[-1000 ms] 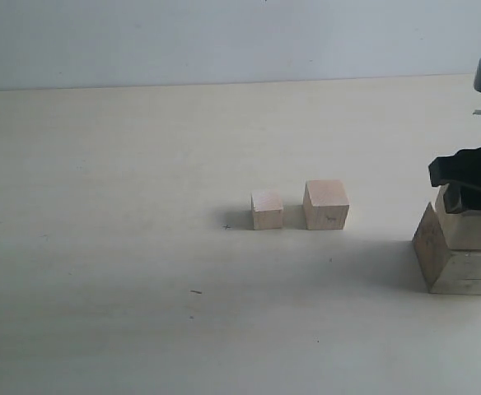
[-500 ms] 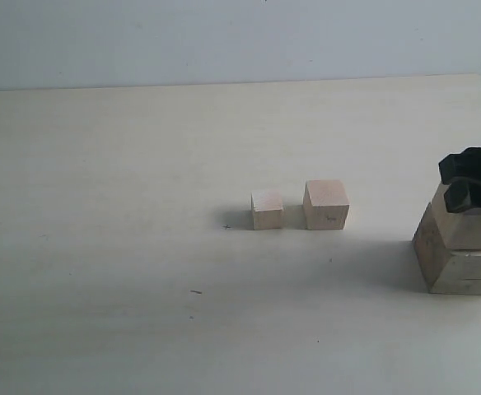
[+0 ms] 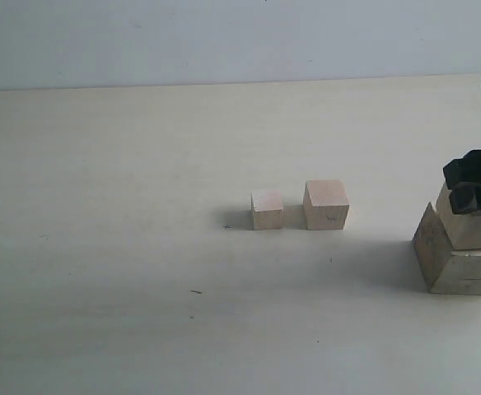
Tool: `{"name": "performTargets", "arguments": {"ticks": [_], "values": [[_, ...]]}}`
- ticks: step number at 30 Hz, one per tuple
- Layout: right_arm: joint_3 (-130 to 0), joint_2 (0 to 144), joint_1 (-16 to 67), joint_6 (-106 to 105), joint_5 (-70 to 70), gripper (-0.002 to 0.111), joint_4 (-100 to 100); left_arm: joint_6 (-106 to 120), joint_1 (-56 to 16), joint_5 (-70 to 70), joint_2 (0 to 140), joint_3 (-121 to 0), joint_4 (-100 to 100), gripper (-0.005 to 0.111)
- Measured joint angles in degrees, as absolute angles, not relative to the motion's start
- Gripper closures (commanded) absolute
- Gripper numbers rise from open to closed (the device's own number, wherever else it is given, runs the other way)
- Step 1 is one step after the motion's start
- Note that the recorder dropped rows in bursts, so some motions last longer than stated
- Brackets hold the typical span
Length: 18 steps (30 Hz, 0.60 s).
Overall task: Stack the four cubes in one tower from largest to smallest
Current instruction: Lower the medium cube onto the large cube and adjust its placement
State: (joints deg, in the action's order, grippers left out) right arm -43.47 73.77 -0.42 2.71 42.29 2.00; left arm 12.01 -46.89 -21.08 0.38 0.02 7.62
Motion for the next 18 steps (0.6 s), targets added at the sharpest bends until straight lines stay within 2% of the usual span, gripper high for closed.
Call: {"name": "performTargets", "arguments": {"ticks": [18], "values": [[-43.5,73.8,-0.4,4.7,42.5,0.108,1.4,12.0,-46.9,-21.1,0.4,0.0,7.6,0.107]]}}
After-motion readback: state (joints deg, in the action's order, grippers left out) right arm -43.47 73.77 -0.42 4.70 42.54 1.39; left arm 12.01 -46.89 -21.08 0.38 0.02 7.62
